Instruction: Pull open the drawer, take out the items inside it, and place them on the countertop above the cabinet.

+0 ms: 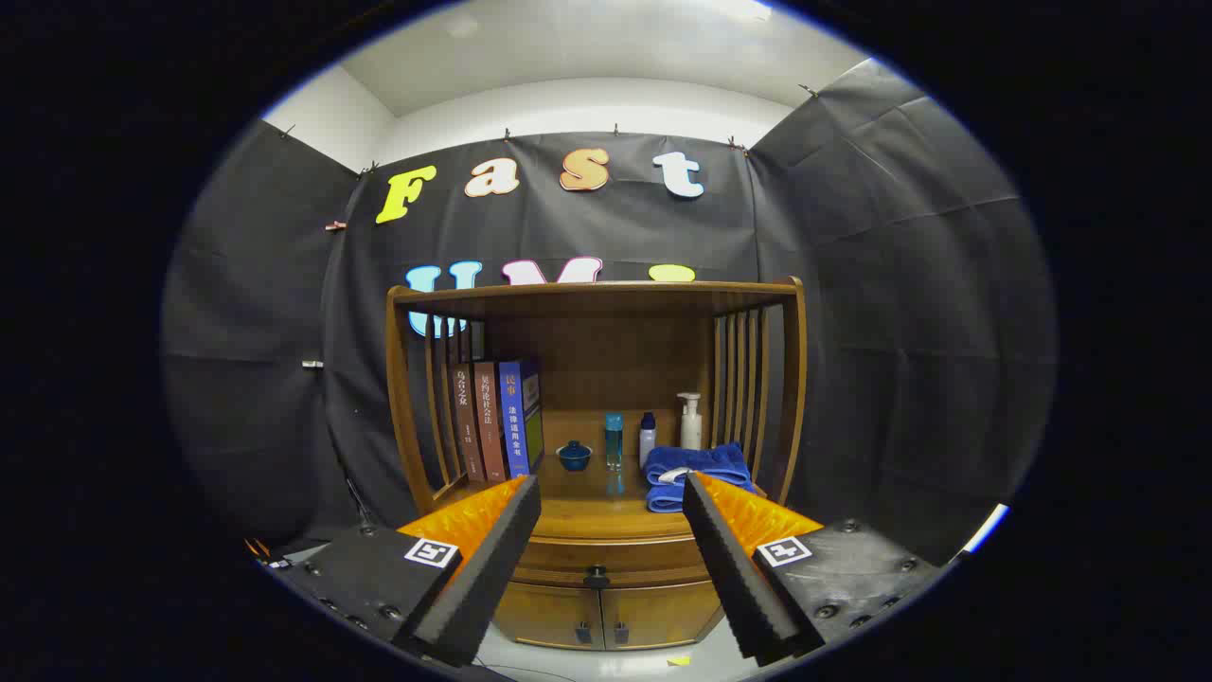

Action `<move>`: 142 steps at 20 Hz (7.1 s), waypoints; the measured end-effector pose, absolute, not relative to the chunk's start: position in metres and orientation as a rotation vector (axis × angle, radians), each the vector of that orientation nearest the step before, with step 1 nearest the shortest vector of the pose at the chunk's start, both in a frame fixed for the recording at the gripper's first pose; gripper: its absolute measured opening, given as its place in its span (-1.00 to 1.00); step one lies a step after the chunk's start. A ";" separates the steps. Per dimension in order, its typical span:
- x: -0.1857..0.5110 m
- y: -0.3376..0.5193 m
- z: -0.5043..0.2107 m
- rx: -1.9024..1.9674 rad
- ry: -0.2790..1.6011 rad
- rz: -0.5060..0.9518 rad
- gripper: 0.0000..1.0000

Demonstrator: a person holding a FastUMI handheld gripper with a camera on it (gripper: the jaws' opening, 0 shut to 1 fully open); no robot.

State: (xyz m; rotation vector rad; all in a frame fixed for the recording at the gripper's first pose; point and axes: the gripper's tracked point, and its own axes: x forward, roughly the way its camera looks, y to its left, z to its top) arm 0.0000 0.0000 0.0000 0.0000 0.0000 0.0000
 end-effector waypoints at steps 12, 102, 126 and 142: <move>-0.001 0.009 0.016 -0.006 -0.033 0.013 0.98; -0.012 0.007 -0.291 -0.029 0.317 -0.008 0.36; 0.111 0.025 -0.262 0.015 1.019 0.032 0.97; 0.145 0.012 -0.354 0.013 1.388 0.012 0.10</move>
